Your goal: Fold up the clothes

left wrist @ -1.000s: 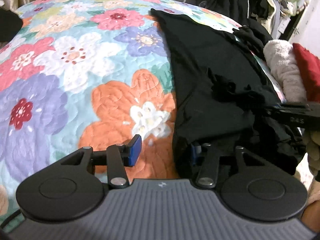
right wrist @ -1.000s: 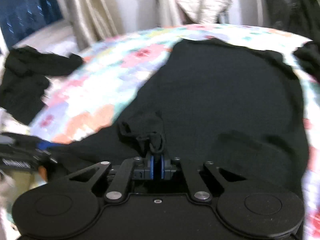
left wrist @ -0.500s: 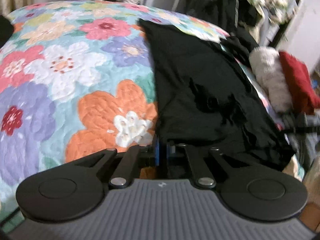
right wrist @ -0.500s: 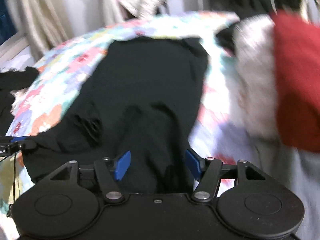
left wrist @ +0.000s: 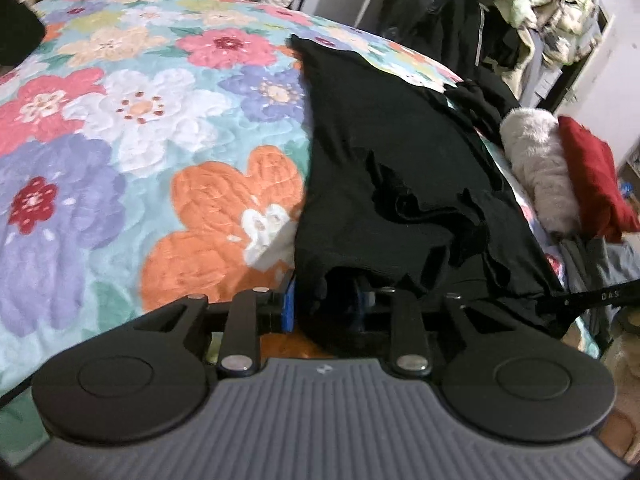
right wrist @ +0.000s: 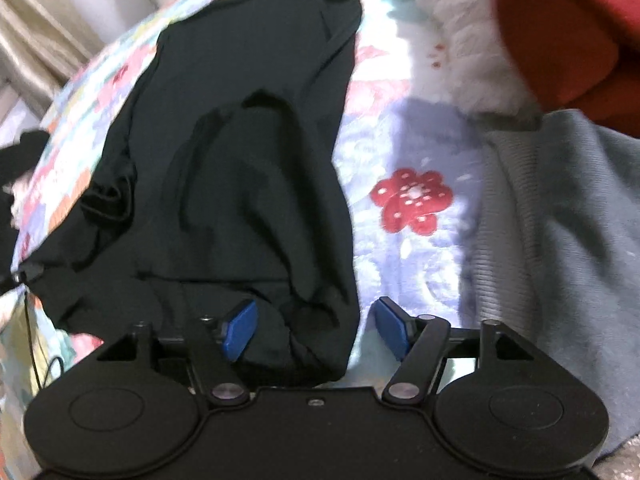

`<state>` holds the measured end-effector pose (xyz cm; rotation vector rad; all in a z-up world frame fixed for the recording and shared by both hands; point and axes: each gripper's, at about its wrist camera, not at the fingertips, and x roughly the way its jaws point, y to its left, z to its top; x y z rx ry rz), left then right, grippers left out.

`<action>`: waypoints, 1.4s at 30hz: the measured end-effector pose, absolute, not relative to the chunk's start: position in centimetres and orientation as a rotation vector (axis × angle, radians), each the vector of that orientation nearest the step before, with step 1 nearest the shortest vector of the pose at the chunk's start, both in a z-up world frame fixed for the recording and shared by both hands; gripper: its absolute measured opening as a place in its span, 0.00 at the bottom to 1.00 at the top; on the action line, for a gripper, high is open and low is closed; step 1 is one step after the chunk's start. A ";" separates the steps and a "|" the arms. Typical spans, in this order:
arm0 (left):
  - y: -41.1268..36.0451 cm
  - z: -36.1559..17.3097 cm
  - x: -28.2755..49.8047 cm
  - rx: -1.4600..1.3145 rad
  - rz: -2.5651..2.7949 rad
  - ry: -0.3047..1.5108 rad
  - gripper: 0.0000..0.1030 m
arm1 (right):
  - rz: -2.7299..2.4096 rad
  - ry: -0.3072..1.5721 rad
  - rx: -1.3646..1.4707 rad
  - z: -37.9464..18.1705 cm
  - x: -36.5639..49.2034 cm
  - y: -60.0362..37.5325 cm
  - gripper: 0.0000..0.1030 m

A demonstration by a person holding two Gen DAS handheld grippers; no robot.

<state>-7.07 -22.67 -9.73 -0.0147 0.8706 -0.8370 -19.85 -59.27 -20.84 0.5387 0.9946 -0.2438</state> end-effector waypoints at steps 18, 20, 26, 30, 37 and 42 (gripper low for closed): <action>-27.5 -3.7 -1.8 -0.090 -0.939 0.742 0.06 | -0.028 0.668 0.541 -13.0 -16.6 -62.1 0.09; -29.2 -3.8 0.2 -0.116 -0.931 0.753 0.06 | -0.017 0.660 0.519 -11.8 -15.3 -63.1 0.09; -34.7 -3.4 7.4 -0.142 -0.878 0.718 0.06 | -0.036 0.694 0.457 -11.3 -9.1 -67.7 0.08; -37.8 -2.9 12.5 -0.122 -0.827 0.679 0.06 | -0.098 0.723 0.404 -11.6 -4.3 -71.3 0.08; -42.8 -4.4 20.1 -0.054 -0.736 0.665 0.06 | -0.176 0.750 0.437 -11.9 4.3 -76.4 0.08; -45.6 -5.5 23.3 -0.021 -0.671 0.668 0.06 | -0.296 0.794 0.423 -12.3 9.6 -79.2 0.08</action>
